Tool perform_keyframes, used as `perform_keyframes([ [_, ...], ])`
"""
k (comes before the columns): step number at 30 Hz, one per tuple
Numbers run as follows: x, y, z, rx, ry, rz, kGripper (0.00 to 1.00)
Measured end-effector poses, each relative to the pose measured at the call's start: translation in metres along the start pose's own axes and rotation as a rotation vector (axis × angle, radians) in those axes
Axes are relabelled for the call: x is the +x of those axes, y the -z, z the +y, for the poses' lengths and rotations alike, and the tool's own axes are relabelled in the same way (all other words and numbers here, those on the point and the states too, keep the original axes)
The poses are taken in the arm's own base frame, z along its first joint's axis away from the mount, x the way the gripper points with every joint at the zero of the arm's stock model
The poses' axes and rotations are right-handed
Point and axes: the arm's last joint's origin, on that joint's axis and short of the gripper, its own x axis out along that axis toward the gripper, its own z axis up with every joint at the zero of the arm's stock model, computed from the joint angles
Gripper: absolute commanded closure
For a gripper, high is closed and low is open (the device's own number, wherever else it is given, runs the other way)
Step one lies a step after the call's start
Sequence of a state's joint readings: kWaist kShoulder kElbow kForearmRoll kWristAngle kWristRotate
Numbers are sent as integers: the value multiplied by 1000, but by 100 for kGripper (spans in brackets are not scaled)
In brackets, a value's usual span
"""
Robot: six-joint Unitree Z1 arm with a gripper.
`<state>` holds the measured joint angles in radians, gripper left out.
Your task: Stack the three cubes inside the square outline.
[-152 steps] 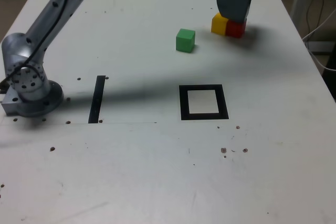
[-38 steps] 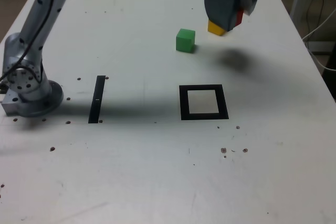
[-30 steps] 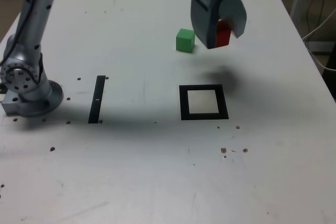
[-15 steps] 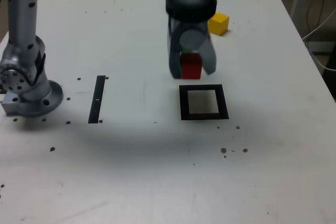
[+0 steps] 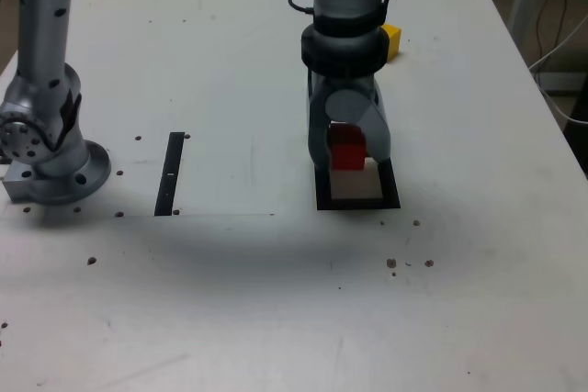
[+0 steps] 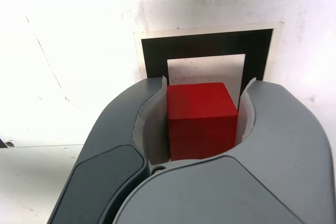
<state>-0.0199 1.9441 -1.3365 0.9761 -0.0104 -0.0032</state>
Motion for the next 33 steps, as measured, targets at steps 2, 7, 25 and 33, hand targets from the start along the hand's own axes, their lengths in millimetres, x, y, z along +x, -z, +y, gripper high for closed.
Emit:
perform_keyframes([
  [2,5,-2,0,-3,0,14,74],
  [7,10,-5,0,-3,5,23,71],
  [25,19,-8,0,-3,0,15,1],
  [33,-8,-2,3,14,-58,-42,1],
])
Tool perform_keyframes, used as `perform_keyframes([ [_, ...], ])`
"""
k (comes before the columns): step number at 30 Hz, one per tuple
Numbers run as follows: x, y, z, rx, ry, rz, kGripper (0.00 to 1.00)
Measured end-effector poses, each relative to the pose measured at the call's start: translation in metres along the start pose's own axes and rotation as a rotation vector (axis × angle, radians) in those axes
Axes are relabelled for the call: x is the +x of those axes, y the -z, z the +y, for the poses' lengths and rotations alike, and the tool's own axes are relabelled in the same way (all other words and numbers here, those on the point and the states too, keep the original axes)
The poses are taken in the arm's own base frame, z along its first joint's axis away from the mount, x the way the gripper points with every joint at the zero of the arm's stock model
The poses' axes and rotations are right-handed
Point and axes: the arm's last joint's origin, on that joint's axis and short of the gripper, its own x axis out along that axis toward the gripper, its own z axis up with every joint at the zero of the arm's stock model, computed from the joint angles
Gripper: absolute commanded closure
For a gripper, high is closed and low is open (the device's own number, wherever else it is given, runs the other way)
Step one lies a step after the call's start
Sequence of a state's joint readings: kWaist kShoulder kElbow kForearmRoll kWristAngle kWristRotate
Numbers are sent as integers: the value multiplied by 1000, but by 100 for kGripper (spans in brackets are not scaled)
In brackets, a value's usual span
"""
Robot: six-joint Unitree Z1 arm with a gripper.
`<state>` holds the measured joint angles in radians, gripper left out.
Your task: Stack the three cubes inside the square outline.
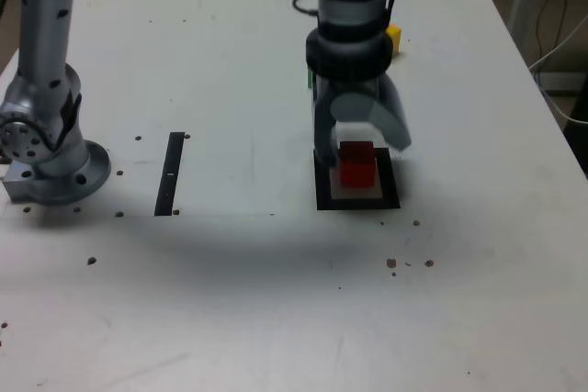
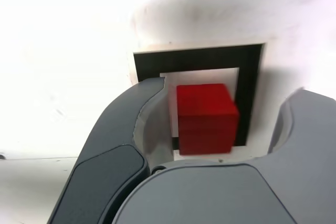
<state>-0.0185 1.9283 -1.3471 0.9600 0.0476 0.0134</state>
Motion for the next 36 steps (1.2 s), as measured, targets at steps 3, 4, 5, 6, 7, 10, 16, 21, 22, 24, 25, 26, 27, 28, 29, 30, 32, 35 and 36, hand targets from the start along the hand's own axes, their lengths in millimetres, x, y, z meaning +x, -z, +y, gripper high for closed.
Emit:
perform_keyframes([
  [3,-22,0,13,62,-47,-12,1],
  [4,-27,0,20,78,-57,-7,1],
  [5,-32,0,28,93,-64,4,1],
  [6,-37,1,35,106,-67,15,1],
  [7,-40,2,42,120,-72,25,1],
  [10,-48,3,63,170,-90,51,1],
  [16,-50,2,117,235,-132,87,1],
  [21,-45,-3,153,321,-145,113,1],
  [22,-43,-5,162,327,-148,119,1],
  [24,-35,-7,179,317,-155,147,1],
  [25,-32,-10,184,320,-161,160,1],
  [26,-28,-15,188,328,-170,172,1],
  [27,-26,-20,191,336,-182,179,1],
  [28,-23,-25,194,346,-191,187,1],
  [29,-20,-30,197,356,-197,193,1],
  [30,-16,-35,201,366,-200,200,1],
  [32,-9,-43,205,380,-199,206,1],
  [35,-1,-53,210,393,-200,204,1],
  [36,0,-56,212,394,-203,201,1],
])
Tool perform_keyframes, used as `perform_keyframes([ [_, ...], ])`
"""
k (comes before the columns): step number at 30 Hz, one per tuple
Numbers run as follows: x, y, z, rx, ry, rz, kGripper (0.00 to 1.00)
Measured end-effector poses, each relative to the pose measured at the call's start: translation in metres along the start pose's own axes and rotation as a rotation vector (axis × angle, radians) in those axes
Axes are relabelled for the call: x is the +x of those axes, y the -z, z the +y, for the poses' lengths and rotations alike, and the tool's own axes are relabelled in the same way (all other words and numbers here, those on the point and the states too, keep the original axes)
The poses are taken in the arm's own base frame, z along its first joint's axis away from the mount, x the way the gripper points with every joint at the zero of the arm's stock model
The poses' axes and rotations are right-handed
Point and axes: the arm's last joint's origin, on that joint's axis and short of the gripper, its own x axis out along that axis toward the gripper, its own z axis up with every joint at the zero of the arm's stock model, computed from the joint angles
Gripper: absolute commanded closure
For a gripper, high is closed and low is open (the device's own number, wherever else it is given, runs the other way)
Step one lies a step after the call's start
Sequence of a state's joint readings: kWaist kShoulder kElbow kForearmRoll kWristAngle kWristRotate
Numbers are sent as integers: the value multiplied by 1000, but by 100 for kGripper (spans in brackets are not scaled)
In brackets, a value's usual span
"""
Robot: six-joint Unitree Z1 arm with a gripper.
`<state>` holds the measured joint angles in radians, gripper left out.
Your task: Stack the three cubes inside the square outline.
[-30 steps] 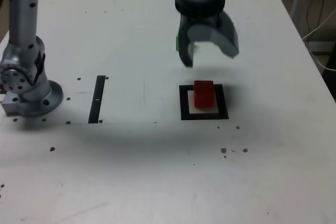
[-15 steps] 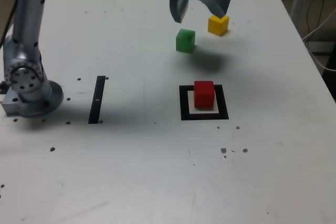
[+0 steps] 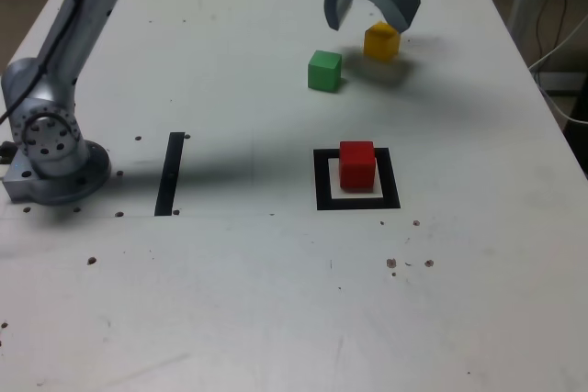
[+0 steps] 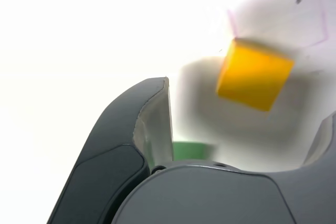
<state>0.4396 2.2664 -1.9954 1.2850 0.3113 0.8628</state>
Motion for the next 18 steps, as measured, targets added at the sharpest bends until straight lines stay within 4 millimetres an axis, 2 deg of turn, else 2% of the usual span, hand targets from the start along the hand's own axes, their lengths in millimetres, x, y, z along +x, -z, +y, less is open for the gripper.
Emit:
perform_keyframes([
  [5,12,-7,7,15,23,-9,3],
  [12,29,-12,8,28,69,-3,16],
  [18,35,-14,9,28,95,-11,24],
])
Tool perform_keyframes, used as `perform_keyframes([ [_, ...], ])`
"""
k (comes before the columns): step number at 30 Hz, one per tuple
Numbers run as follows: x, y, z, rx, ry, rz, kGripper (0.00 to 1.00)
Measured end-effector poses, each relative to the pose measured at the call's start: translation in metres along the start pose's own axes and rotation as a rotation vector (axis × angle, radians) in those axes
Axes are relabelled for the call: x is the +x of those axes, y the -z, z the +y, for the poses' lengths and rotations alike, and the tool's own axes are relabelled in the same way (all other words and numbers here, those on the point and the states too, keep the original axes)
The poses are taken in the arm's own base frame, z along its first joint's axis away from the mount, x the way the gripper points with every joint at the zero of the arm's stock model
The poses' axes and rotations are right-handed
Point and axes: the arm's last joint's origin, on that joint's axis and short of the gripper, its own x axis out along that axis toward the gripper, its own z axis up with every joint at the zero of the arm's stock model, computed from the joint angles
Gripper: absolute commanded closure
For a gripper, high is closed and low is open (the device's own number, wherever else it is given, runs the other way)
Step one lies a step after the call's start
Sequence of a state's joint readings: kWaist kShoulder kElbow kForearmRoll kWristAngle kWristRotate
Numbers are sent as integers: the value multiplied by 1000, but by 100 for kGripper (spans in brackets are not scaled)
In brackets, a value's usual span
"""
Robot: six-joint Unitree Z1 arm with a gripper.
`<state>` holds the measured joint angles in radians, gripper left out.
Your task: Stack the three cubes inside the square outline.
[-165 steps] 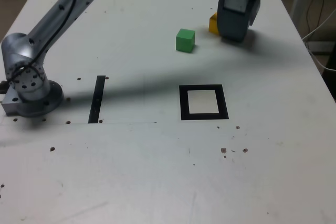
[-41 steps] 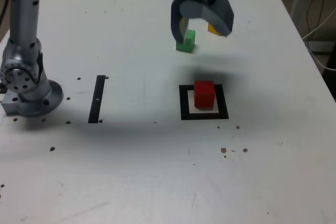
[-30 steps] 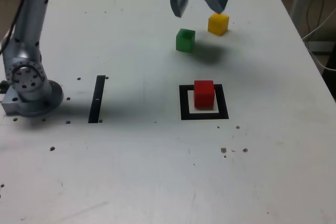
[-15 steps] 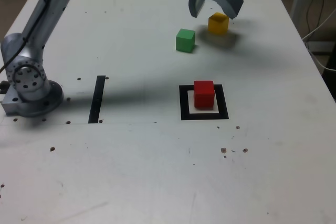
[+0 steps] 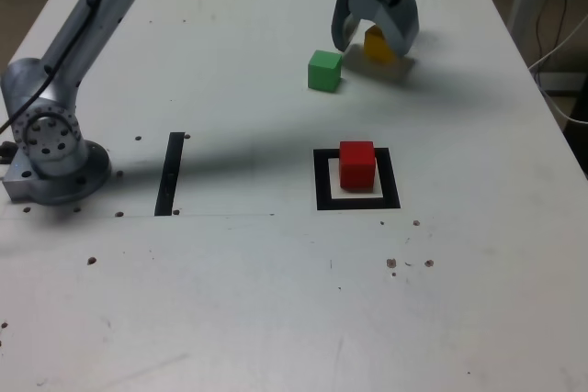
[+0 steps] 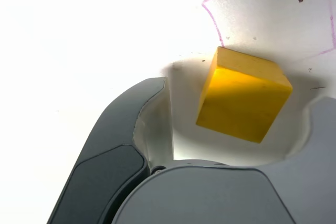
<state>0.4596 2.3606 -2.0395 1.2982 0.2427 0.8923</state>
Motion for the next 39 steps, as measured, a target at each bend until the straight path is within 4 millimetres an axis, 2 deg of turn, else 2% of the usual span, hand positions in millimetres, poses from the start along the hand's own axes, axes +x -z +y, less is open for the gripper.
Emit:
perform_keyframes([
  [8,0,0,6,-23,-10,-31,53],
  [11,1,3,11,-43,-16,-55,59],
  [17,2,3,17,-60,-28,-96,62],
  [25,2,3,15,-61,-22,-117,81],
  [33,-1,7,15,-69,-1,-151,87],
  [35,-7,11,11,-71,6,-167,89],
  [39,-36,24,-2,-101,-23,-201,89],
])
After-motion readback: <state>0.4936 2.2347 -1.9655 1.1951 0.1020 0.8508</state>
